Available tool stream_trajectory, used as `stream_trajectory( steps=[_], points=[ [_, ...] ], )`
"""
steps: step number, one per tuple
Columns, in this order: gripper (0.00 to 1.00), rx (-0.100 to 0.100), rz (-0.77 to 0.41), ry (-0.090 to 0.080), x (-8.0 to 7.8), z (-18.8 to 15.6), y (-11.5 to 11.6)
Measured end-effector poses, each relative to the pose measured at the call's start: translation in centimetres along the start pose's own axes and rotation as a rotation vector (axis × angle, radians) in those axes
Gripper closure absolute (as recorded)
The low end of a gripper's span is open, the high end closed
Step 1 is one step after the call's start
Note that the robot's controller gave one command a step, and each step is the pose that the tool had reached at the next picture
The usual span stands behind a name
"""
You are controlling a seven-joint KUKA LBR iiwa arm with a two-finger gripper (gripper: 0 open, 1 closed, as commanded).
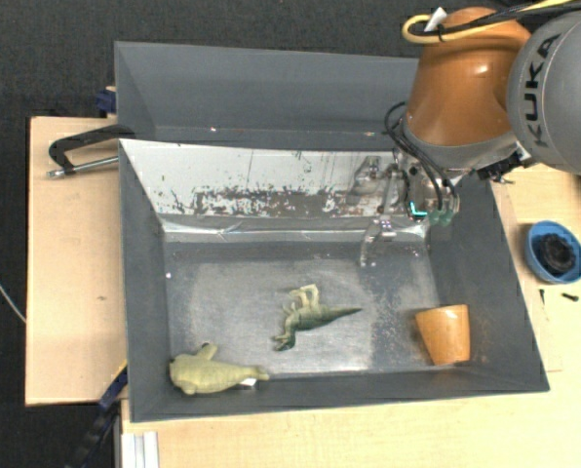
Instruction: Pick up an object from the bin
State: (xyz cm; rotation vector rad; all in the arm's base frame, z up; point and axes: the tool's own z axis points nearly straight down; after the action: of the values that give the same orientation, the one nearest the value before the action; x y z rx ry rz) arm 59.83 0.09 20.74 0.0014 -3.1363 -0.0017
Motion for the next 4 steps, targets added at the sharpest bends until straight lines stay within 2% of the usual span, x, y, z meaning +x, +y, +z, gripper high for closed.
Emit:
stream_trajectory(
  steps=[1,2,3,4],
  points=[
    [0.00,-0.002,0.006,-0.021,2.6,11.7,6.0],
    [0.00,0.002,-0.088,-0.011,6.6,10.5,1.7],
    [0.00,0.002,-0.238,-0.003,10.8,10.3,-0.7],
    [0.00,0.001,-0.395,-0.009,10.4,13.7,-1.1]
  ],
)
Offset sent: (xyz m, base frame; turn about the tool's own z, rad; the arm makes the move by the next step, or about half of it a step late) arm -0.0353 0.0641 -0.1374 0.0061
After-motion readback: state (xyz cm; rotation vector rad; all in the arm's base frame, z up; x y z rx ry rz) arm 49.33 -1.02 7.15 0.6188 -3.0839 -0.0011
